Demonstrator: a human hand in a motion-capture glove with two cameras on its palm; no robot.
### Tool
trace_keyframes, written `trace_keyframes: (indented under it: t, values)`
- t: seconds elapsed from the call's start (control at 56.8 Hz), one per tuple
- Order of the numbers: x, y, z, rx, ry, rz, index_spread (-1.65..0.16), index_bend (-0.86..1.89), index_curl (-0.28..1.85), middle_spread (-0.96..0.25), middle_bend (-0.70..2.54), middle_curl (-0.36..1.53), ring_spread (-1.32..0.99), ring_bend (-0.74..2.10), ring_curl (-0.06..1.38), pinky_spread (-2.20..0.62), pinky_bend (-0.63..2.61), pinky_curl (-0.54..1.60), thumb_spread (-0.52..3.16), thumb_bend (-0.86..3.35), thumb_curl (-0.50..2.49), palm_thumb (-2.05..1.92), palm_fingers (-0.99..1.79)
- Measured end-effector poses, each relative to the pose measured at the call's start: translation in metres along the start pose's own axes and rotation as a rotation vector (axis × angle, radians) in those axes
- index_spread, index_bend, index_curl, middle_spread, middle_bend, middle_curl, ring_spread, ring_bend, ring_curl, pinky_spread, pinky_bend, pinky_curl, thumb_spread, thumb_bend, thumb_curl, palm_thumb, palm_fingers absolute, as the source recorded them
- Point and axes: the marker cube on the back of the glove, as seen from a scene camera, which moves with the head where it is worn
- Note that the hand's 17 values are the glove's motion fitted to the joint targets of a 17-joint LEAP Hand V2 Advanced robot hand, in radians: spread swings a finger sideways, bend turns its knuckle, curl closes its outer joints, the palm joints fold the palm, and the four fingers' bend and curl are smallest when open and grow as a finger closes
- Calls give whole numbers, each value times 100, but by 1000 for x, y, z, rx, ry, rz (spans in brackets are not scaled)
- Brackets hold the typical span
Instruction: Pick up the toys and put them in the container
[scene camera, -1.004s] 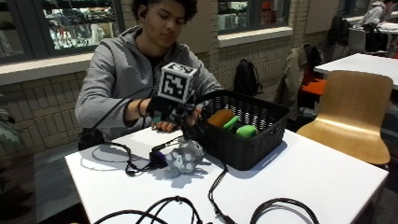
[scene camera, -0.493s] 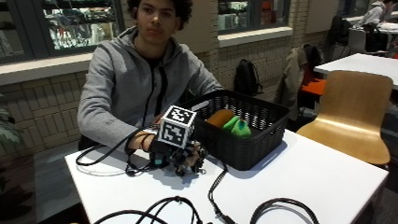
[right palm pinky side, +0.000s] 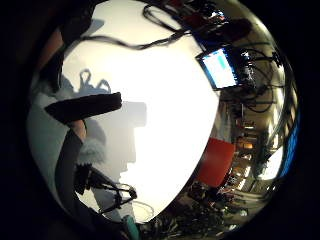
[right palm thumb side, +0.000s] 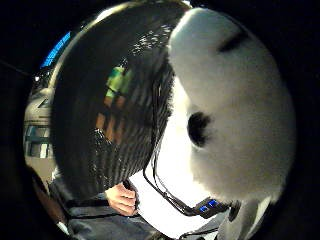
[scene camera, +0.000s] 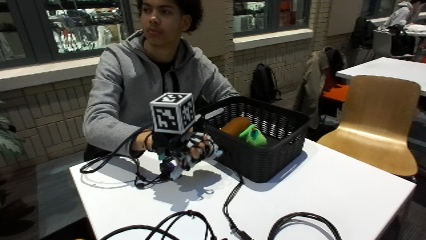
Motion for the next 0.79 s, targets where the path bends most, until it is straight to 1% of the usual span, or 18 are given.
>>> trace_keyframes:
  t: [0.07,0.141,0.211,0.317,0.458,0.528,0.564,0.616,0.705,0.793]
  values:
    - [10,-8,-30,69,-23,32,-22,21,22,-26,67,87,-40,98,69,-37,125,48,145,27,60,75,72]
    - [12,-13,-59,134,-47,16,-22,23,24,-28,68,92,-42,99,71,-37,128,49,141,26,63,76,71]
    - [-3,-16,-86,192,-76,-26,-21,26,26,-30,69,97,-44,99,73,-37,130,50,138,25,66,76,69]
    - [-39,-23,-109,234,-73,-132,-21,31,30,-33,70,103,-46,101,76,-37,132,51,132,23,70,77,66]
    - [-100,-27,-123,225,-52,-311,-20,37,36,-36,72,109,-49,102,80,-37,135,51,126,21,76,77,63]
    - [-125,-31,-125,216,-30,-353,-20,39,39,-37,72,112,-50,103,82,-36,136,52,124,20,79,78,61]
    - [-130,-35,-124,222,8,-361,-20,39,41,-38,72,114,-51,103,83,-36,137,52,123,20,80,78,60]
    - [-135,-39,-123,233,85,-426,-20,40,43,-38,73,116,-51,103,84,-36,138,52,122,20,81,78,59]
    - [-154,-43,-126,205,-3,-394,-20,41,47,-40,74,119,-52,104,86,-36,140,52,120,19,84,78,58]
    - [-151,-45,-121,187,84,-509,-20,41,51,-41,74,121,-53,105,88,-36,142,52,119,18,87,77,56]
